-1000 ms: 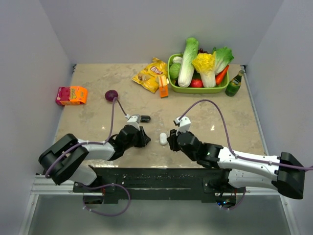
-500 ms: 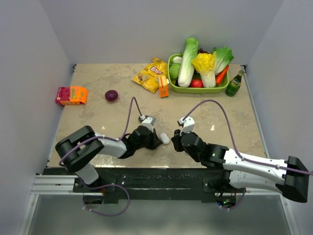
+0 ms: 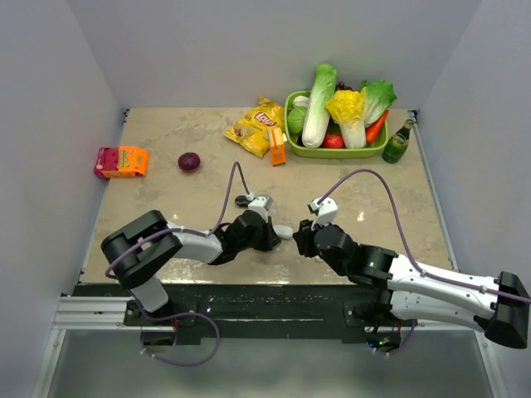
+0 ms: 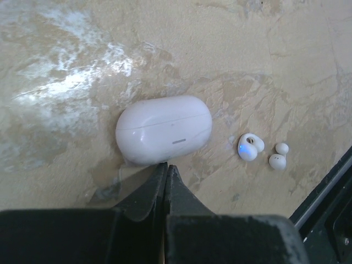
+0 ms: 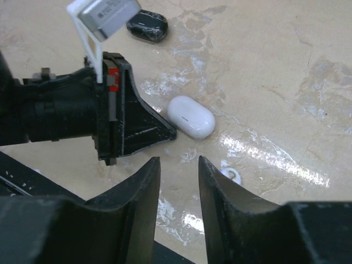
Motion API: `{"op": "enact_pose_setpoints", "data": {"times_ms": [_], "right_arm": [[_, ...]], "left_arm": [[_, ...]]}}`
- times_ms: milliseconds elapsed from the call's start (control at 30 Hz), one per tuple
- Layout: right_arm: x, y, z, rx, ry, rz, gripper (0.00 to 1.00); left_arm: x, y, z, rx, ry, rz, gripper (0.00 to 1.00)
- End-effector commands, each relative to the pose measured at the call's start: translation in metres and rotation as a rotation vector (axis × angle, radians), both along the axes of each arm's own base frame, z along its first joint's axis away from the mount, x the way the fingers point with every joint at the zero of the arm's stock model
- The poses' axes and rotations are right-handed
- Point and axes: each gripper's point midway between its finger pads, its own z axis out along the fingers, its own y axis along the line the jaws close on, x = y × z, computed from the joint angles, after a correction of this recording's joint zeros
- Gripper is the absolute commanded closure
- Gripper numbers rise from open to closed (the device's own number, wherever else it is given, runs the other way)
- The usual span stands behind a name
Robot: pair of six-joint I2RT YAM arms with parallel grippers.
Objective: Insert the wireless bluetooth earbuds into the charging case
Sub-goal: Adjust the charging case at the center of the board, then pick up the charging case at the center of the board.
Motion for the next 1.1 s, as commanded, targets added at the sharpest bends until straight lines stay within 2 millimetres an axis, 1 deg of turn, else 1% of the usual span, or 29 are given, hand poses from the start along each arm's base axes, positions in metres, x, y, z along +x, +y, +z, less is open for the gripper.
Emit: {"op": "enact_pose_setpoints", "data": {"times_ms": [0, 33, 67, 100, 133, 167, 200, 233, 267, 300, 333, 367, 400, 433, 500, 533, 567, 600, 700, 767, 800, 867, 900, 1000, 1067], "right_arm": [[0.005, -0.008, 0.02, 0.019, -0.04, -0.038, 0.58], [0.006, -0.008, 0.023, 0.021, -0.045, -0.037, 0.55], [0.006, -0.009, 0.023, 0.013, -0.049, -0.036, 0.49], [0.007, -0.009, 0.026, 0.017, -0.055, -0.039, 0.46], [0.007, -0.009, 0.026, 0.011, -0.057, -0.038, 0.45], [0.009, -0.01, 0.027, 0.003, -0.065, -0.043, 0.42], [0.01, -0.009, 0.029, 0.001, -0.07, -0.046, 0.41], [0.01, -0.009, 0.029, -0.005, -0.07, -0.046, 0.4], [0.011, -0.009, 0.029, -0.012, -0.071, -0.047, 0.39], [0.012, -0.009, 0.03, -0.015, -0.073, -0.047, 0.39], [0.012, -0.008, 0.033, -0.012, -0.076, -0.047, 0.39], [0.012, -0.009, 0.033, -0.015, -0.077, -0.05, 0.38], [0.012, -0.009, 0.035, -0.013, -0.081, -0.051, 0.38], [0.012, -0.01, 0.037, -0.01, -0.084, -0.052, 0.38], [0.012, -0.013, 0.042, -0.004, -0.092, -0.059, 0.38], [0.012, -0.013, 0.044, 0.001, -0.093, -0.057, 0.37], [0.012, -0.015, 0.045, 0.0, -0.095, -0.06, 0.37], [0.012, -0.016, 0.049, 0.011, -0.099, -0.064, 0.37], [0.01, -0.02, 0.055, 0.03, -0.107, -0.071, 0.36], [0.009, -0.021, 0.058, 0.041, -0.109, -0.069, 0.36], [0.009, -0.021, 0.061, 0.047, -0.111, -0.07, 0.36], [0.008, -0.023, 0.064, 0.057, -0.113, -0.069, 0.36], [0.008, -0.023, 0.066, 0.062, -0.114, -0.068, 0.36], [0.007, -0.025, 0.067, 0.068, -0.115, -0.067, 0.35], [0.006, -0.025, 0.067, 0.072, -0.112, -0.068, 0.35]], "left_arm": [[0.0, 0.025, 0.017, 0.06, -0.055, 0.055, 0.96], [0.002, 0.031, 0.03, 0.057, -0.089, 0.075, 0.91], [0.0, 0.039, 0.03, 0.086, -0.09, 0.077, 0.78], [0.001, 0.042, 0.035, 0.101, -0.113, 0.076, 0.7], [0.005, 0.044, 0.047, 0.097, -0.143, 0.096, 0.61], [0.005, 0.05, 0.046, 0.13, -0.142, 0.103, 0.47], [0.006, 0.052, 0.048, 0.144, -0.151, 0.117, 0.4], [0.013, 0.054, 0.055, 0.154, -0.166, 0.155, 0.32], [0.014, 0.056, 0.054, 0.164, -0.162, 0.168, 0.18], [0.017, 0.055, 0.054, 0.168, -0.168, 0.169, 0.16], [0.022, 0.05, 0.056, 0.178, -0.17, 0.172, 0.1], [0.022, 0.053, 0.05, 0.222, -0.152, 0.173, 0.06], [0.024, 0.052, 0.05, 0.239, -0.15, 0.176, 0.01], [0.03, 0.047, 0.05, 0.251, -0.152, 0.182, 0.0], [0.031, 0.045, 0.049, 0.265, -0.155, 0.173, 0.0], [0.03, 0.041, 0.051, 0.251, -0.16, 0.156, 0.0], [0.031, 0.035, 0.058, 0.215, -0.178, 0.149, 0.0], [0.031, 0.033, 0.062, 0.2, -0.191, 0.145, 0.0], [0.036, 0.024, 0.065, 0.19, -0.205, 0.137, 0.0], [0.033, 0.018, 0.061, 0.216, -0.195, 0.109, 0.0], [0.035, 0.012, 0.06, 0.226, -0.198, 0.098, 0.0], [0.031, 0.005, 0.055, 0.251, -0.196, 0.076, 0.0], [0.032, -0.001, 0.054, 0.26, -0.196, 0.069, 0.0], [0.032, -0.009, 0.046, 0.298, -0.19, 0.058, 0.0], [0.033, -0.008, 0.04, 0.329, -0.182, 0.061, 0.0]]}}
